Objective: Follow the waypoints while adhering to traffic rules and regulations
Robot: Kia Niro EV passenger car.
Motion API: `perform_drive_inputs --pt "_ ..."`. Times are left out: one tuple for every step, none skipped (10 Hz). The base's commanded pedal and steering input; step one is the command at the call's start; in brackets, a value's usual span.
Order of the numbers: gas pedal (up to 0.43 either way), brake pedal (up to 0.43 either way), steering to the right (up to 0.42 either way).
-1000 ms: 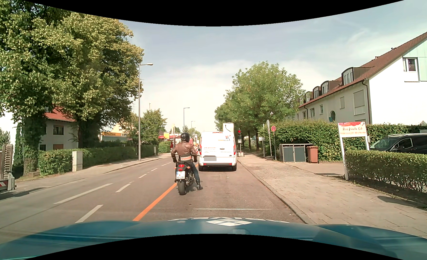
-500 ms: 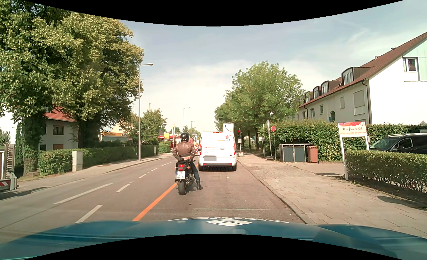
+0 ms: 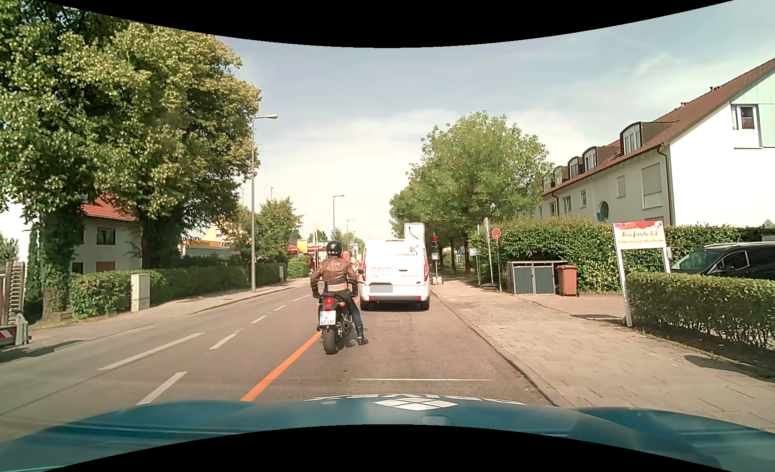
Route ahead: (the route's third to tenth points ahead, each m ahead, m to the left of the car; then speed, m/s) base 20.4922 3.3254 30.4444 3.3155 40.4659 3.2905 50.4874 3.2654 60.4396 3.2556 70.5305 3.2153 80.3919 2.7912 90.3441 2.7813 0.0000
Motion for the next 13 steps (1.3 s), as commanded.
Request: perform_drive_inputs --pt "0.000 0.000 -0.015" --pt "0.000 0.000 -0.015" --pt "0.000 0.000 -0.015" --pt "0.000 0.000 -0.015" --pt "0.000 0.000 -0.015" --pt "0.000 0.000 -0.015" --pt "0.000 0.000 -0.015" --pt "0.000 0.000 -0.016" --pt "0.000 0.000 -0.015" --pt "0.000 0.000 -0.015" --pt "0.000 0.000 -0.016" --pt "0.000 0.000 -0.015" --pt "0.000 0.000 -0.015"
